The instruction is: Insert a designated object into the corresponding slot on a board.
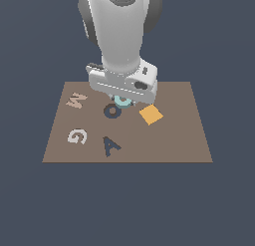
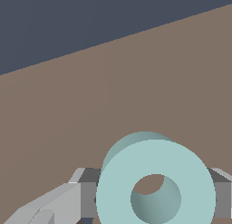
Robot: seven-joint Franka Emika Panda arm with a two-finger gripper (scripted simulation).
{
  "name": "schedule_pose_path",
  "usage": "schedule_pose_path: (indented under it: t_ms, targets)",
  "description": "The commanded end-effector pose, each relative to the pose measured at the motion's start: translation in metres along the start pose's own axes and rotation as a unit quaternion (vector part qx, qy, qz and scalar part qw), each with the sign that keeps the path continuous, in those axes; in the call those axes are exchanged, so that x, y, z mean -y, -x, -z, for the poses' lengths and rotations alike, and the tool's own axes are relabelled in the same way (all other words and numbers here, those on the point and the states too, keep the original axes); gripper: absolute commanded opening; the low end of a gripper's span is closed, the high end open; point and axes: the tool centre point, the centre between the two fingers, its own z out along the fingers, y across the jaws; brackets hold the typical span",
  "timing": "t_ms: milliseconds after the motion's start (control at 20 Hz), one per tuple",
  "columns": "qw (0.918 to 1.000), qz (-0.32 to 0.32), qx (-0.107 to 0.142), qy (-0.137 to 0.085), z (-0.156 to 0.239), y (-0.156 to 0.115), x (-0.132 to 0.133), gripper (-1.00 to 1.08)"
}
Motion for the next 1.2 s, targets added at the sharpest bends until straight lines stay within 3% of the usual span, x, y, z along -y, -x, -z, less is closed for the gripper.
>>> schedule_pose_path:
  t_ms: [0,600,1150]
  targets:
    - [0.9993,0.037,0.0,0.0,0.0,0.007,0.006,-1.0]
    - [0.9882,0.153,0.0,0.0,0.001,0.032,0.023,-1.0]
    - [0.9821,0.188,0.0,0.0,0.001,0.041,0.026,-1.0]
